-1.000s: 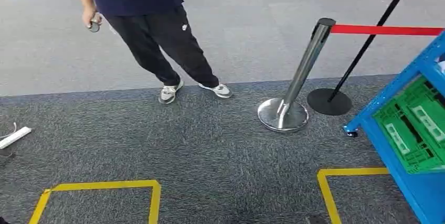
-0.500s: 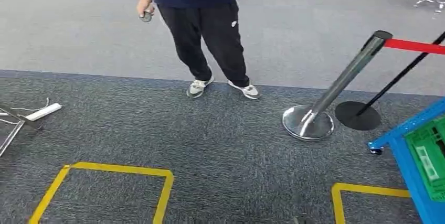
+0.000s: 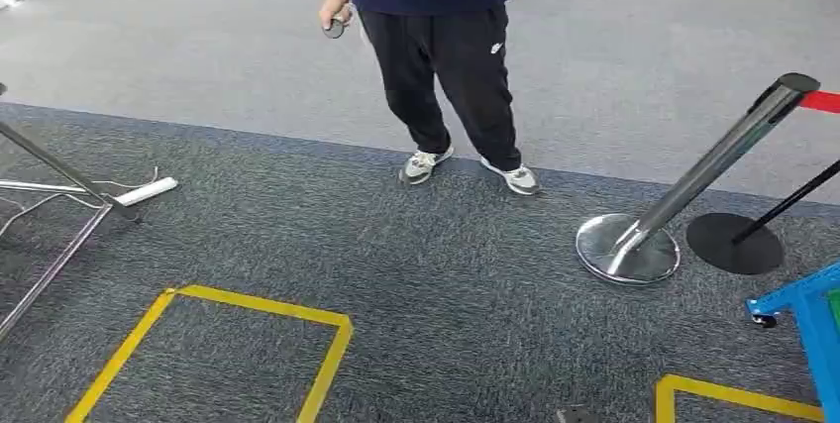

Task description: Take the parts from the cabinet and place them on the table.

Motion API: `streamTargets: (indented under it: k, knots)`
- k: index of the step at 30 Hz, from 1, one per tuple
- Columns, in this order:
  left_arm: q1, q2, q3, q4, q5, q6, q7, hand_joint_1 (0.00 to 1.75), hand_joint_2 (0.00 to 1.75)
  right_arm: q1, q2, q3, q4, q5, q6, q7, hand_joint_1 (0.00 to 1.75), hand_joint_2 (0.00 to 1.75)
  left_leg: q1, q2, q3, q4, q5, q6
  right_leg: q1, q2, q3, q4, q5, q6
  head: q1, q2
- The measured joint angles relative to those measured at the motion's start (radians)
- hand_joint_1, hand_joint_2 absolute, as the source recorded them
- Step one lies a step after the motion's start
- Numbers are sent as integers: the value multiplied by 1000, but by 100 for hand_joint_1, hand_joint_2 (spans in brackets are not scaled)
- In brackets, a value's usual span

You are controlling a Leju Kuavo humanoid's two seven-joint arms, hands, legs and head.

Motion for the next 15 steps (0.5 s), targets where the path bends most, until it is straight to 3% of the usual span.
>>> streamTargets:
  k: [2,3,4,6,7,8,12,13,14,15]
  knots:
    - [-1,-2,0,0,0,0,0,175,175,3,0,0,0,0,0,-1,0,0,1,7,-74,154,-62,-1,4,-25,-3,0,-1,-3,0,0]
    - [-1,-3,1,0,0,-1,0,175,175,4,0,0,0,0,0,-1,0,0,1,7,-86,177,-59,0,5,-38,-4,0,-2,-4,0,0]
    - [-1,-3,1,0,0,-1,0,175,175,3,0,0,0,-1,0,-1,0,0,0,7,-70,150,-31,3,6,-51,-3,0,-2,-4,0,0]
    - [-1,-5,1,0,0,-1,0,175,175,0,0,0,0,-1,0,-2,0,0,-3,21,13,-4,52,12,7,-71,1,0,-4,-4,0,0]
    - [-1,-6,2,0,0,-1,0,175,175,-1,0,0,0,-1,0,-2,0,0,-10,60,61,-86,82,20,8,-77,4,0,-4,-2,0,0]
    - [-4,-6,1,0,0,0,0,175,175,-1,0,0,0,-1,0,-3,0,0,-20,116,87,-142,80,24,15,-86,5,5,-10,4,0,0]
    - [-2,-7,3,0,0,2,0,175,175,-3,0,-1,0,0,0,-3,0,0,-20,65,83,-154,83,37,18,-129,16,-1,-16,21,-2,0]
    - [-2,-8,3,0,0,2,0,175,175,-4,0,-1,0,0,0,-4,0,0,-12,56,87,-158,88,42,14,-95,9,10,-24,31,0,0]
    - [-5,-9,3,0,0,2,0,175,175,-5,0,-1,0,0,0,-5,0,0,-8,46,88,-158,88,46,14,-44,-7,49,-50,36,4,0]
    - [-5,-9,3,0,0,2,0,175,175,-5,0,-1,0,0,0,-5,0,0,-7,35,87,-158,90,50,12,-22,-37,115,-84,37,6,0]
